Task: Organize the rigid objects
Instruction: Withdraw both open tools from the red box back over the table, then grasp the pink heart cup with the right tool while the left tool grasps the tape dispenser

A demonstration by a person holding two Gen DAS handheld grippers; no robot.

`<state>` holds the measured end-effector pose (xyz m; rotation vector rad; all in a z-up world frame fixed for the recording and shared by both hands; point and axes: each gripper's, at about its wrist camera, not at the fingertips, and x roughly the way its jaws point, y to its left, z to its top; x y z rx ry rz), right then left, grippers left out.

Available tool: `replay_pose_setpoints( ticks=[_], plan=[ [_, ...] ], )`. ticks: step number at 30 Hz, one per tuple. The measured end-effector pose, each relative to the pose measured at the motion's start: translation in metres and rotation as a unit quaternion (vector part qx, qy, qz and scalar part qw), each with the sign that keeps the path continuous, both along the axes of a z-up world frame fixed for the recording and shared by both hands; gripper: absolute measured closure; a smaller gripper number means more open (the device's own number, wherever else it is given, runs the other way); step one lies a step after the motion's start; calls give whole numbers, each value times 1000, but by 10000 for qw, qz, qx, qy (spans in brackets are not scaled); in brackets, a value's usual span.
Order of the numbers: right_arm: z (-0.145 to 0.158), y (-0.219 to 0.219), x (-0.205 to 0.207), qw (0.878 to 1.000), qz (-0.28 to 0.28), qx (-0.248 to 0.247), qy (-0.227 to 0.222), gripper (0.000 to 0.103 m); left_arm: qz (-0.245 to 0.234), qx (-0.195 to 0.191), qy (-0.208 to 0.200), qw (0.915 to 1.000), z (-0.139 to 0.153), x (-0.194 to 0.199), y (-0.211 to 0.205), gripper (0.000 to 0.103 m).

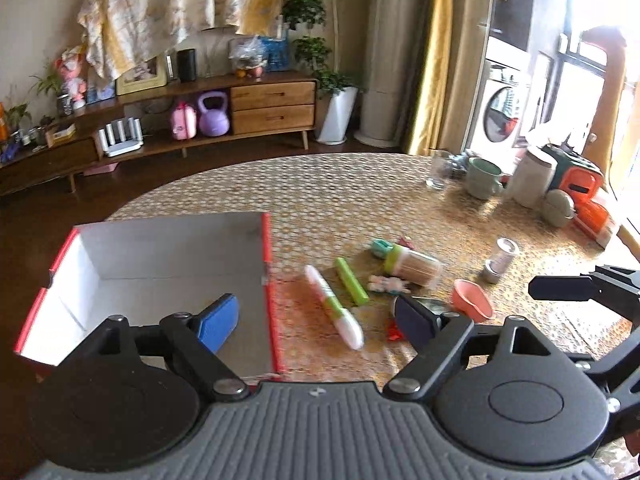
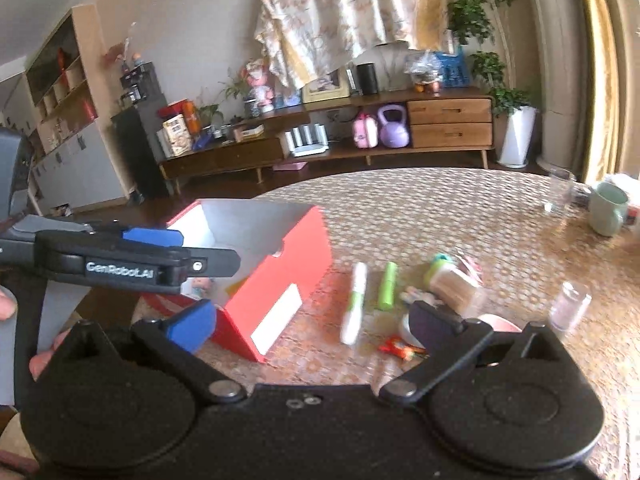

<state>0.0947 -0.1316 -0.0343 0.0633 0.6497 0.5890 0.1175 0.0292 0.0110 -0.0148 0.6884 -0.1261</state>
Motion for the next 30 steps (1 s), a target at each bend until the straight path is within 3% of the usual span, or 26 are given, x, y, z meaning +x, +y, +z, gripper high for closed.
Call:
replay_pose_setpoints(
  ticks=[5,8,11,17,20,30],
  plan=[
    [-17,-25,2,9995,-248,-179,21,0,-188,-134,39,9997,-14,4,-19,15],
    [-28,-38,7,9988,-392,-306,24,0,-237,-253,-66,9994,-24,8,-29,0],
    [-40,-48,14,9978,-500,-426,49,0,-218,-266,-101,9994,-34,14,-38,0],
    [-65,-65,30,9956,-624,-688,109,2,-79,-109,175,9998,-61,36,-54,0],
    [-76,-70,40,9946,-682,-767,172,4,-77,-232,342,9991,-74,48,-58,0],
    [-113,-75,79,9916,-699,-1023,375,14,-359,-255,537,9976,-113,82,-82,0]
  ],
)
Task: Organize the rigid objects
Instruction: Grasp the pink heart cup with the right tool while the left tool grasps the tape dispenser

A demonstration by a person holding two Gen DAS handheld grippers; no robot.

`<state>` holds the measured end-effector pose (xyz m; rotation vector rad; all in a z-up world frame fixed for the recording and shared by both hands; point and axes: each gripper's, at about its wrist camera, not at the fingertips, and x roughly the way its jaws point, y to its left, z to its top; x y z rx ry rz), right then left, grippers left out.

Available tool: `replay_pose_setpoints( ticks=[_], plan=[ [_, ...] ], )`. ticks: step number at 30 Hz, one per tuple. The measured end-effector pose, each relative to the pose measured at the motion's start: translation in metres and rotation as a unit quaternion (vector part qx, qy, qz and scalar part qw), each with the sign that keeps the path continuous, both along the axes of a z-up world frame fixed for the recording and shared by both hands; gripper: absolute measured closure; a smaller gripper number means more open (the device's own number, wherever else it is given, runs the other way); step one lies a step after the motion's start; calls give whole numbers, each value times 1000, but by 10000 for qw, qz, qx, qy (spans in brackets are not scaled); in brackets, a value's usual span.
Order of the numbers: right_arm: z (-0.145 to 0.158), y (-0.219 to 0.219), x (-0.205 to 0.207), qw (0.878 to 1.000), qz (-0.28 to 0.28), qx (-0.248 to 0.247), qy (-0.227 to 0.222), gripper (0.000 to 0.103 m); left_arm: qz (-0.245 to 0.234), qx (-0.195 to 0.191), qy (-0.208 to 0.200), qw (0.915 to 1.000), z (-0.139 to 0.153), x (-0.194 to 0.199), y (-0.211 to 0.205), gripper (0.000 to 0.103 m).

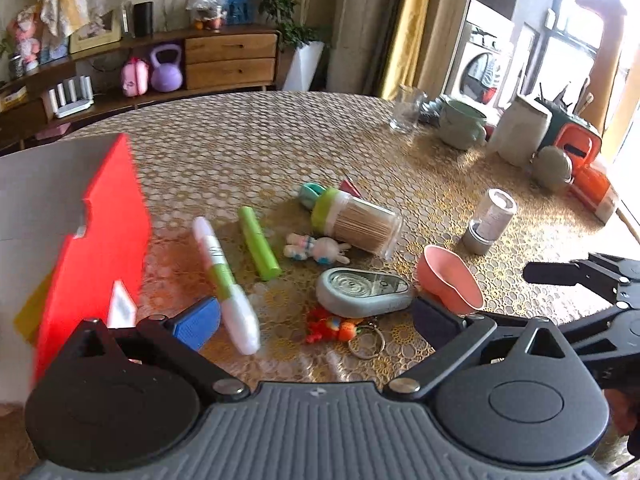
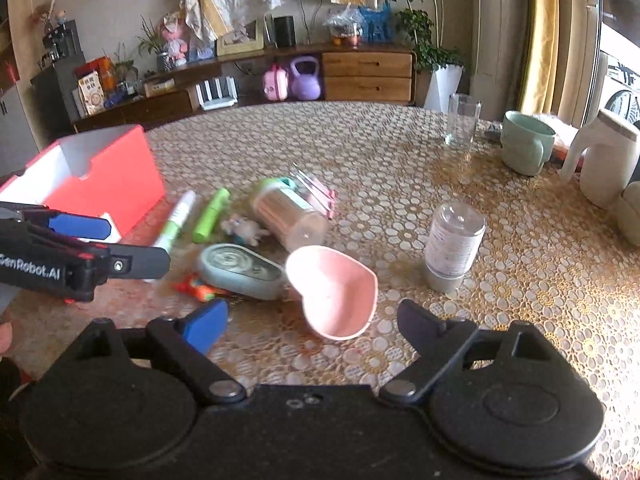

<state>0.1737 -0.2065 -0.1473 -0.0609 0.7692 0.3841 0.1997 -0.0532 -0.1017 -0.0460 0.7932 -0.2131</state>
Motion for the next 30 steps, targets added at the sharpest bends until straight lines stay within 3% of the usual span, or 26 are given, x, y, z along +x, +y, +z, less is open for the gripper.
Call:
replay_pose_setpoints(
  ticks=[4,18,30],
  plan=[
    [-14,-2,15,9998,91,-108,136,21,-147,86,-17,9999,-12,12,-13,0],
    [-31,-3,35,9990,355,-93,254,27,-821,-23,71,9966,-41,46,-24,1],
    [-34,-2,42,9983,517,-144,219,29,-1222,-277,226,9919,-49,60,-28,22]
  ],
)
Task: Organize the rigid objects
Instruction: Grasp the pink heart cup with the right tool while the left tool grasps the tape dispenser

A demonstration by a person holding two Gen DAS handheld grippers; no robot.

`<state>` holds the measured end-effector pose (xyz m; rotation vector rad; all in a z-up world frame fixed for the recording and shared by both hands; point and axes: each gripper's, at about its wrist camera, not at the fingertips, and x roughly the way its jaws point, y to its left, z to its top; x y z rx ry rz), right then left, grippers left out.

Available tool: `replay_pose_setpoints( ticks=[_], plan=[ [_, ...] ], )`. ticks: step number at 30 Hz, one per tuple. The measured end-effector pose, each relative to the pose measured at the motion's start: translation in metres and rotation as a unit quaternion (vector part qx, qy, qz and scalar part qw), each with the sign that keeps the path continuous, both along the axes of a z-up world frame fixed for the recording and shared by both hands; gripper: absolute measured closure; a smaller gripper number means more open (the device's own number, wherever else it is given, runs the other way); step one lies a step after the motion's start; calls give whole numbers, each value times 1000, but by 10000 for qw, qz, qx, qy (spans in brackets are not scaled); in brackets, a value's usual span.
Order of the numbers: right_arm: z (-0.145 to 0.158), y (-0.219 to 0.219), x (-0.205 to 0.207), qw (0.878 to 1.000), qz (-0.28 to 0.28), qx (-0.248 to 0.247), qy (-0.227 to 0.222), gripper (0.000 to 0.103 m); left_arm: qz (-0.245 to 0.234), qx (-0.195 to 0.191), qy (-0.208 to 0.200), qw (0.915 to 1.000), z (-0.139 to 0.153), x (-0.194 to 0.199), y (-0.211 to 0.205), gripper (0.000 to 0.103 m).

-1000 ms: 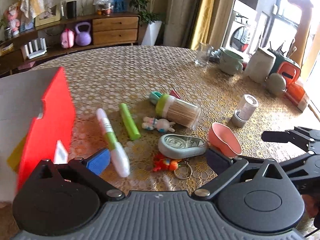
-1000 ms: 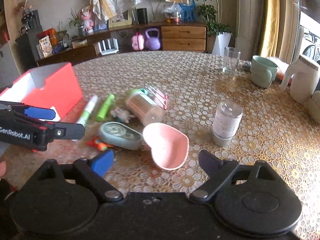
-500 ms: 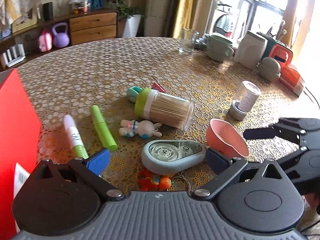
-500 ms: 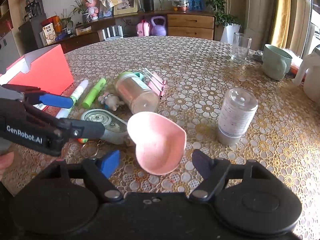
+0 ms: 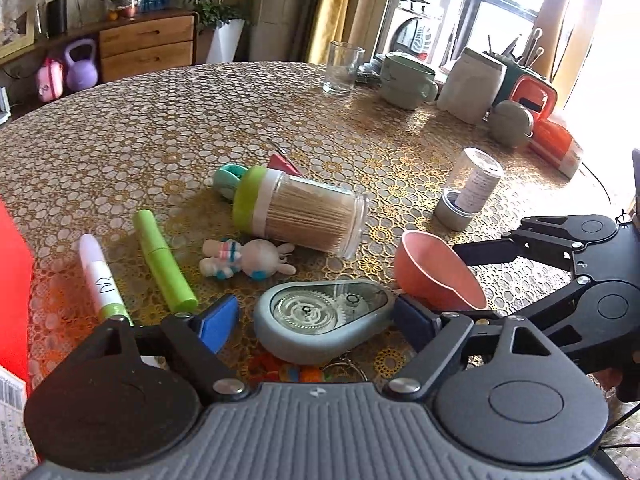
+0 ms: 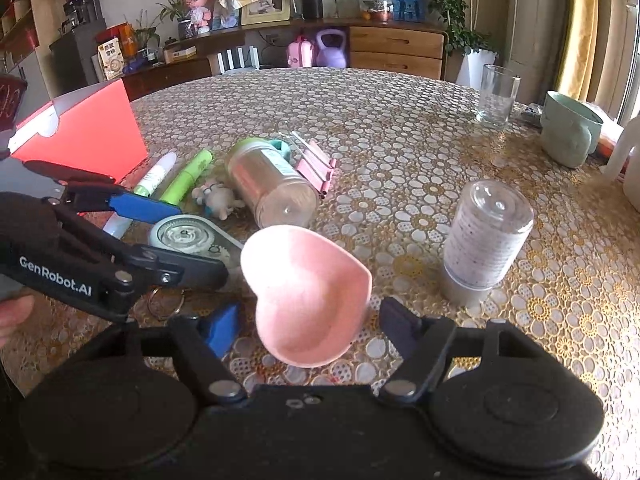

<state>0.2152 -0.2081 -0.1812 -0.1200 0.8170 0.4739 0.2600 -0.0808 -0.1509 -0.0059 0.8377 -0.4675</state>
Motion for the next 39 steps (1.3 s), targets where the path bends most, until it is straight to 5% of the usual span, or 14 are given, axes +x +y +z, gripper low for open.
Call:
replay_pose_setpoints(
  ticks=[6,11,12,17,19,39],
  plan=[
    [3,1,-2,9999,12,-69,-77,47,-88,-9,2,10000,0,-1,-2,29],
    [5,1,-4,9999,-27,-64,-149,48,-110,77,-63,9999,1,-4,-3,33],
    [6,2,-6,9998,-35,-73,-180,48,-91,58,-77,9999,2,-4,-3,43],
    [12,-1,-12,9995,-113,-143,-242,48,-34,-33,-67,10000,7,-5,1,52],
    [15,-3,-14,9995,-151,-138,-258,48,41,-86,-176,9998,12,-7,3,69],
    [32,-9,-42,9991,-154,-68,-399,48,-310,-122,-141,9993,26,-38,-13,86]
  ],
)
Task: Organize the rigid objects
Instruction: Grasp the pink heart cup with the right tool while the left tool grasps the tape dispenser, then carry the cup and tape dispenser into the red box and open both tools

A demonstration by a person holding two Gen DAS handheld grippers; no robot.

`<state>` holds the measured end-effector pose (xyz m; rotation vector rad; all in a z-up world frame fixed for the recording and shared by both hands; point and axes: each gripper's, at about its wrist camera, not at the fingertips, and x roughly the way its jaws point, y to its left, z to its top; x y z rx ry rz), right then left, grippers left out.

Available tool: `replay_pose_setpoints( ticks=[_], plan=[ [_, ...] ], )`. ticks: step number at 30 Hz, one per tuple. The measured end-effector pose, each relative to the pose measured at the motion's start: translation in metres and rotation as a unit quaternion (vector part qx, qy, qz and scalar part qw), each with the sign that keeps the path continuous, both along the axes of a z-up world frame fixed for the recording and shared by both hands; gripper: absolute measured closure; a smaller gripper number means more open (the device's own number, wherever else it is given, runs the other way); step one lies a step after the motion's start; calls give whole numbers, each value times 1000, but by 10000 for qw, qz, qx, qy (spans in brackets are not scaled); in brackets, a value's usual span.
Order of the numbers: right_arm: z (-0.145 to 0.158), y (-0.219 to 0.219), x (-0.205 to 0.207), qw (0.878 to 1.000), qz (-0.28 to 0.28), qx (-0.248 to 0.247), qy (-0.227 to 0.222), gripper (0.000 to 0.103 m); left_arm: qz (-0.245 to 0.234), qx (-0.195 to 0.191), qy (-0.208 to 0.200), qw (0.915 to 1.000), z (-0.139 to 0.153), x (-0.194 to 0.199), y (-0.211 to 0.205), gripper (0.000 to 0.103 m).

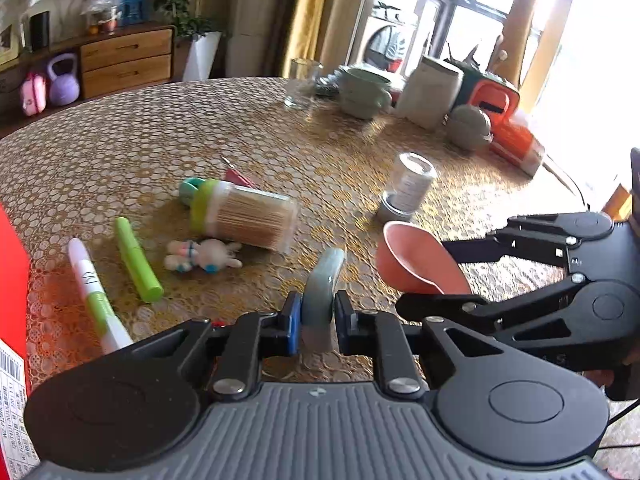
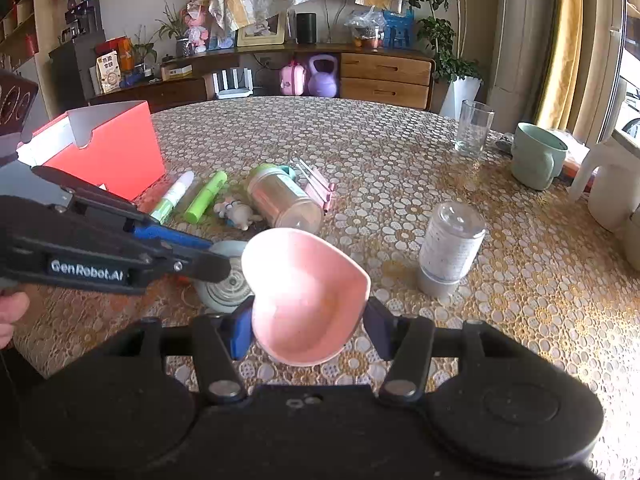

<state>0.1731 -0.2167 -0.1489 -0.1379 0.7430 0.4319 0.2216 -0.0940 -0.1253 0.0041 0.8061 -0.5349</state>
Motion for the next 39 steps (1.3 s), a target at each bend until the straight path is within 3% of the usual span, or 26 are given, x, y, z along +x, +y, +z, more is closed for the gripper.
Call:
replay_pose_setpoints(
  ticks=[11,20,29,39],
  plan=[
    [-6,-9,-8,9999,-113,-25,113,48,-48,135,218,9997,-13,10,-17,87],
    [1,-4,-11,9994,-265,-101,193,48,127,199,32,9997,-1,2,-15,87],
    [32,20,-19,9996,-200,-90,203,48,331,23,-128,9994,29,-16,8,87],
    [85,86,-24,9996,262,-4,97,48,829,-1,-407,9957,81,-42,70,87]
  ],
)
